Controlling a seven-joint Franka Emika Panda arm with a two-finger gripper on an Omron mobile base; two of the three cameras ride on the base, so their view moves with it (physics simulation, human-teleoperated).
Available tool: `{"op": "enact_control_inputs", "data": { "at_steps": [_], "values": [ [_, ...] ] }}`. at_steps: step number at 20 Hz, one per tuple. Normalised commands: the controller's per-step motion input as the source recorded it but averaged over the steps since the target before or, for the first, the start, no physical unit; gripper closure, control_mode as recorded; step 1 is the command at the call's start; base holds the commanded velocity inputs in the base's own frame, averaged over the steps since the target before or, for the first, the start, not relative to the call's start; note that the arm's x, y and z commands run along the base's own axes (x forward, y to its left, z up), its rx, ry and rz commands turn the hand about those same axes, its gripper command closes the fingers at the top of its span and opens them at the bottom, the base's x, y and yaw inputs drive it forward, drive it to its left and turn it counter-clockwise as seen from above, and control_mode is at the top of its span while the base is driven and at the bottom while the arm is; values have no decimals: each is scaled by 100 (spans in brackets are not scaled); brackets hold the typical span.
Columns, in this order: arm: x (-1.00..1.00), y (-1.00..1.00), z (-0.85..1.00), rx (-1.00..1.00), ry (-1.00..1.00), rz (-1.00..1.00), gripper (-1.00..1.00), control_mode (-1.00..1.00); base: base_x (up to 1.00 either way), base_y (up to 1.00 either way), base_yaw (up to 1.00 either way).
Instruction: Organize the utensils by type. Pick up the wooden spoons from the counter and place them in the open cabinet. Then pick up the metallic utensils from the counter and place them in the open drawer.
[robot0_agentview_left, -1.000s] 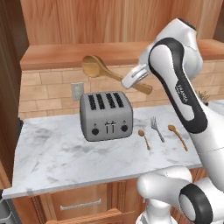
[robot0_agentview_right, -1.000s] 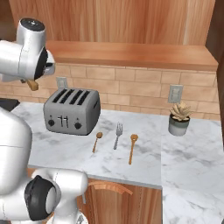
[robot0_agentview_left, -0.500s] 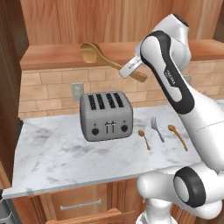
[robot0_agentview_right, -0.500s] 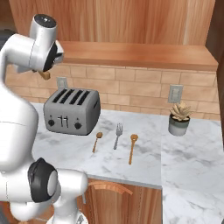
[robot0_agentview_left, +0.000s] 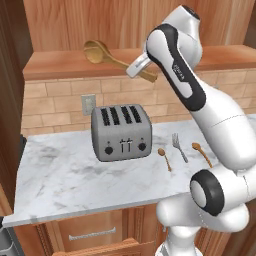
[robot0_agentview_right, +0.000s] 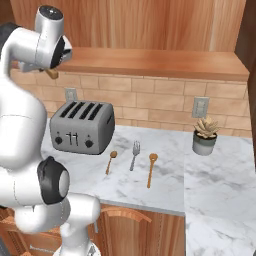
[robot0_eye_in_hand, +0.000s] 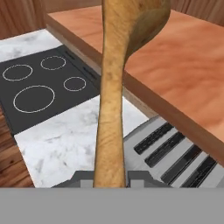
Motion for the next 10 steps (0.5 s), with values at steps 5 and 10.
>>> {"op": "enact_control_inputs", "data": {
  "at_steps": [5, 10],
  "values": [
    [44, 6, 0, -1, 0, 0, 100, -100, 0, 0, 0],
    [41, 9, 0, -2, -4, 0, 100, -100, 0, 0, 0]
  ]
}}
